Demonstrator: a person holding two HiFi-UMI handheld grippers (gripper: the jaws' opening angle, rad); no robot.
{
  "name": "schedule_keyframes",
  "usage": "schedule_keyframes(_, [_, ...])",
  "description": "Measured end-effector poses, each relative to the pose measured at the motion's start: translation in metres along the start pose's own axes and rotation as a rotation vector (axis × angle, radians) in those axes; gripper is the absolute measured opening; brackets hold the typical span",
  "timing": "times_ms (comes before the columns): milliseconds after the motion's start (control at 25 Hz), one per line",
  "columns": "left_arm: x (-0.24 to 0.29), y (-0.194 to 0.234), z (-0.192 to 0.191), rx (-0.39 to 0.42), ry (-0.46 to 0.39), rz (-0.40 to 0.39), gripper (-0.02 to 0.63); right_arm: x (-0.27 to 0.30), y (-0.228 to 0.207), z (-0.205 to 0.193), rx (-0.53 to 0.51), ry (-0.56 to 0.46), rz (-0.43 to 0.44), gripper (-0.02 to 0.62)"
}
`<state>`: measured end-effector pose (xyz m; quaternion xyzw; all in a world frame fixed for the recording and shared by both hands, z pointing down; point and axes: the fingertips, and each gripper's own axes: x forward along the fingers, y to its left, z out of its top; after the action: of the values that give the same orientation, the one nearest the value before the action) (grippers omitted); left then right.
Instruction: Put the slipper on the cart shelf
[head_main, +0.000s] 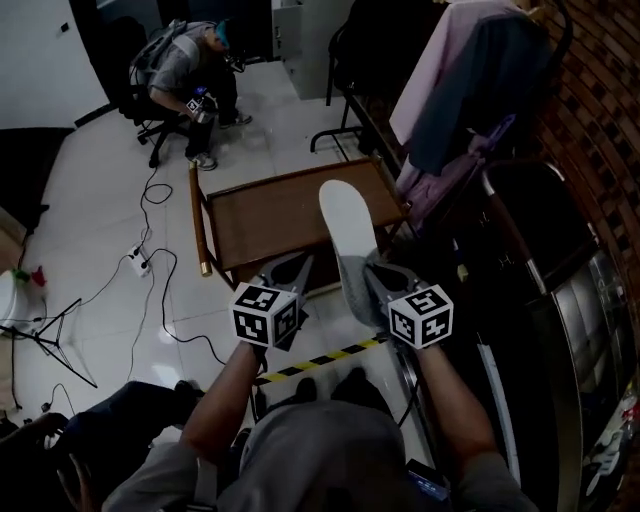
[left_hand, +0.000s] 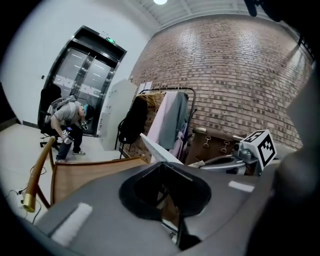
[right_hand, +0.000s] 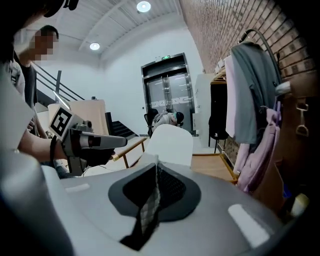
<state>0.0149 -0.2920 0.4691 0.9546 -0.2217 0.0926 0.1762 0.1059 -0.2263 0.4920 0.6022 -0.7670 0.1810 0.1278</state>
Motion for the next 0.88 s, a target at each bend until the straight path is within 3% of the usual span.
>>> schedule_keyframes(600, [0.066,0.114,0.039,-0.058,-0.036,0.312,0.007,0.179,-0.078,0.066,-0.053,0.016,0.237,0.006])
schedule_keyframes(880, [0.087,0.142,0.048,-0.082,-0.036,0.391,0.006,0.237,-0.113,0.064,-0.045,0.073,0.239,0.006])
